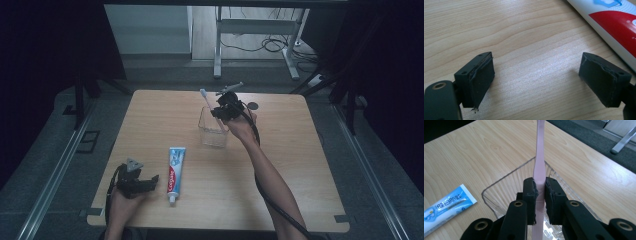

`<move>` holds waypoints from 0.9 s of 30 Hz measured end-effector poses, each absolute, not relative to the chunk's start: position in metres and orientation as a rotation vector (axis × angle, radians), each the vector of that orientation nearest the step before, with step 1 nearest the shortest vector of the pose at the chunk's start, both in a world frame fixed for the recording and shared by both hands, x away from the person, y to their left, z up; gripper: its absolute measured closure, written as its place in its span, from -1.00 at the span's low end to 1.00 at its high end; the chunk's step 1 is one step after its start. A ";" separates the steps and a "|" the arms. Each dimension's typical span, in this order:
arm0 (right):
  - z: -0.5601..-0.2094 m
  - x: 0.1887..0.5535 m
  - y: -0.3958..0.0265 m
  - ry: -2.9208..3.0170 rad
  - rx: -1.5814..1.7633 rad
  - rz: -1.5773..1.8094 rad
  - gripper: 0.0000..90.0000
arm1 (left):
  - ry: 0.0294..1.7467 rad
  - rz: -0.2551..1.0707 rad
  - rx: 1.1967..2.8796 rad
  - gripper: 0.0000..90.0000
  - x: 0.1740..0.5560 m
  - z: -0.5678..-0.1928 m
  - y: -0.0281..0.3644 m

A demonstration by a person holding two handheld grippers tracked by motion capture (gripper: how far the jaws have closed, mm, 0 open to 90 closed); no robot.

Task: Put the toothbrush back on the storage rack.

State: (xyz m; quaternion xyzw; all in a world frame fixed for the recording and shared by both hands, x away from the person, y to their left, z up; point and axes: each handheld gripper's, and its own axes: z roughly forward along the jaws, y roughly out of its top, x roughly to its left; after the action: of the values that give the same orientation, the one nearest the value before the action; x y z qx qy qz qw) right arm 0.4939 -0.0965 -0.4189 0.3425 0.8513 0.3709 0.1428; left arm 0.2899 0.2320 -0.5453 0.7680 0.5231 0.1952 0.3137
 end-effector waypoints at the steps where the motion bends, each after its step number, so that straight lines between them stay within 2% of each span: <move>1: -0.421 0.494 -0.097 2.457 0.988 1.067 0.74 | 1.377 0.516 2.027 -0.71 0.290 -0.545 0.232; 27: -0.455 0.500 -0.089 2.500 1.002 0.975 0.74 | 1.379 0.516 2.026 -0.71 0.290 -0.545 0.232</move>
State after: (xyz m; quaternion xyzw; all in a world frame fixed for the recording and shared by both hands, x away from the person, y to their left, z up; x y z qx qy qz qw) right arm 0.4999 -0.0892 -0.4552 0.3466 0.8644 0.3372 0.1382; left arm 0.2900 0.2320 -0.5454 0.7681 0.5230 0.1958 0.3133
